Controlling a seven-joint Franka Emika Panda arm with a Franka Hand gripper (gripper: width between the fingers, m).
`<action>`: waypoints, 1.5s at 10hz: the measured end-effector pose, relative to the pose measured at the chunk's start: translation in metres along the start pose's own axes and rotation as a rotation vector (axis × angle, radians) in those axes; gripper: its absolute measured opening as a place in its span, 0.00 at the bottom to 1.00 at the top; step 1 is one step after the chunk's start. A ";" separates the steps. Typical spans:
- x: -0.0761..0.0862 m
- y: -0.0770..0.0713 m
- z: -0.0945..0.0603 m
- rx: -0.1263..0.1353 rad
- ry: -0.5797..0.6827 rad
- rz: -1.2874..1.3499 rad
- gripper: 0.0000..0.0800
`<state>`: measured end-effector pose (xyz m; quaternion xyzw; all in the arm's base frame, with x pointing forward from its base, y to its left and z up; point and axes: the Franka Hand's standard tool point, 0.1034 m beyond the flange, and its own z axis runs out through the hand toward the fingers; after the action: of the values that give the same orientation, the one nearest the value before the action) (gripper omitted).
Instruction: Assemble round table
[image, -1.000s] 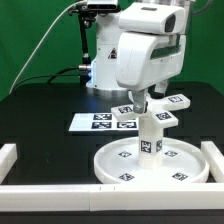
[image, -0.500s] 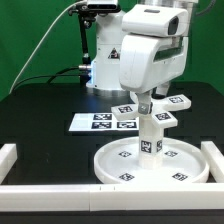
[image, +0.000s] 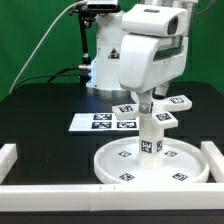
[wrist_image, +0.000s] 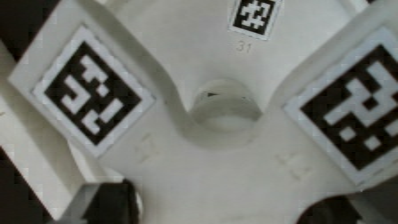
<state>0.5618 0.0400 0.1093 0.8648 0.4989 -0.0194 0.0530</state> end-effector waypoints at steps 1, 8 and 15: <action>0.001 0.002 0.000 -0.017 0.021 0.011 0.54; -0.002 0.005 -0.001 -0.007 0.163 0.860 0.55; -0.002 0.005 -0.003 0.087 0.216 1.262 0.54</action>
Offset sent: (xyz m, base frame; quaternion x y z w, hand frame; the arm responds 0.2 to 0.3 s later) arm -0.0107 -0.0081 -0.0136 -0.0301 0.0194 0.2548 0.9663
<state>0.5650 0.0367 0.1131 0.9906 -0.1048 0.0824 -0.0315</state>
